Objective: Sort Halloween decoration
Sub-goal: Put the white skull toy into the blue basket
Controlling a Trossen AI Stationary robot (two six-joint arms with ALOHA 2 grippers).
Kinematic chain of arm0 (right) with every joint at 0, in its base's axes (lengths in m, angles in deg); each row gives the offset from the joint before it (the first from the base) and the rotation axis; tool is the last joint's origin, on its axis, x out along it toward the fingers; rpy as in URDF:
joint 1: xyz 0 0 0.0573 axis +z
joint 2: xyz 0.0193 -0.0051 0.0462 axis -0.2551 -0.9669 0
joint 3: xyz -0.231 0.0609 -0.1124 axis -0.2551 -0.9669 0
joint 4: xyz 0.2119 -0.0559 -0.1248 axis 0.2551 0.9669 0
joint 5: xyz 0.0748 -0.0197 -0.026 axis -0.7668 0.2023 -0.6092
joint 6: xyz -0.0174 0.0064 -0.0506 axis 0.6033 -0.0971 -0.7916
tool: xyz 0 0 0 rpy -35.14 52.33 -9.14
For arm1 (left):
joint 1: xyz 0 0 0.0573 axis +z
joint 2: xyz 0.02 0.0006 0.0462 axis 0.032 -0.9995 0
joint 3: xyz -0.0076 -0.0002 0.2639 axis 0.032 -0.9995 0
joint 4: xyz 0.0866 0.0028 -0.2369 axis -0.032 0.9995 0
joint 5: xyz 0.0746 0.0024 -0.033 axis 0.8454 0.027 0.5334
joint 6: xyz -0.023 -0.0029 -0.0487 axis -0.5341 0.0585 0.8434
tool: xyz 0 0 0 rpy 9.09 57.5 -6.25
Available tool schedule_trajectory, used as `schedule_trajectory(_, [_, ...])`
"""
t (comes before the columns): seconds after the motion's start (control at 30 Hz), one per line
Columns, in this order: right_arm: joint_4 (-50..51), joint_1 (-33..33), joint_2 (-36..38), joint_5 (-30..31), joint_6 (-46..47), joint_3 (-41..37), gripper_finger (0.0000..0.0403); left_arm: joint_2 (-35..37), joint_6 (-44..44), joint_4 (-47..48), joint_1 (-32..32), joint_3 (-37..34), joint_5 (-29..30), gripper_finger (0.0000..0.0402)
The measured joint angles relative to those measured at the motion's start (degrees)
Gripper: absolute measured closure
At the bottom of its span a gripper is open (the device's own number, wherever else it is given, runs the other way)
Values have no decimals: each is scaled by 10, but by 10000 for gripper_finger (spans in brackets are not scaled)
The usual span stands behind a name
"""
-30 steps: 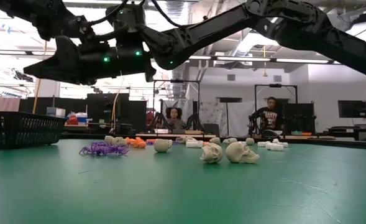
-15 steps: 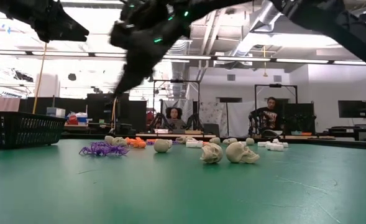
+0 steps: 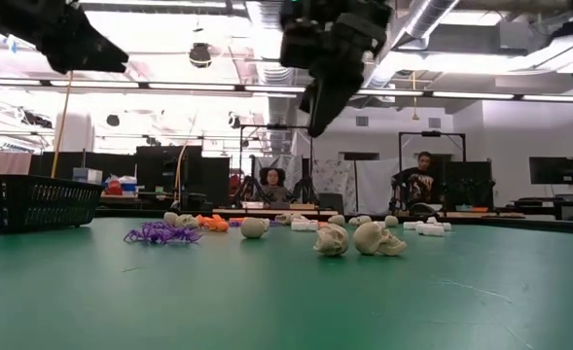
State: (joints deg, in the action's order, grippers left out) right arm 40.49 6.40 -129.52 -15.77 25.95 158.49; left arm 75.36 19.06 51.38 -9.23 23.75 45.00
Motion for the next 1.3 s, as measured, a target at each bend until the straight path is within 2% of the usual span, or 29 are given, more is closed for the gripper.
schedule_trajectory(0.1, [-236,15,77,24,44,-162,301,4,5,1,0,0,-5,181])
schedule_trajectory(0.2, [-463,35,113,53,63,-286,301,4,5,0,0,0,-8,181])
schedule_trajectory(0.3, [-638,52,109,59,53,-362,300,4,10,1,0,0,-9,181])
schedule_trajectory(0.4, [-758,59,74,60,33,-385,300,4,12,2,0,0,-9,181])
schedule_trajectory(0.57, [-812,71,4,60,30,-365,280,4,21,10,0,0,-9,181])
schedule_trajectory(0.8, [-811,81,-52,58,31,-330,187,2,36,24,0,-6,-9,181])
schedule_trajectory(0.9, [-798,81,-62,58,31,-331,159,2,37,25,0,-6,-10,181])
schedule_trajectory(1.3, [-763,79,-73,56,11,-330,160,3,43,26,0,-6,-9,181])
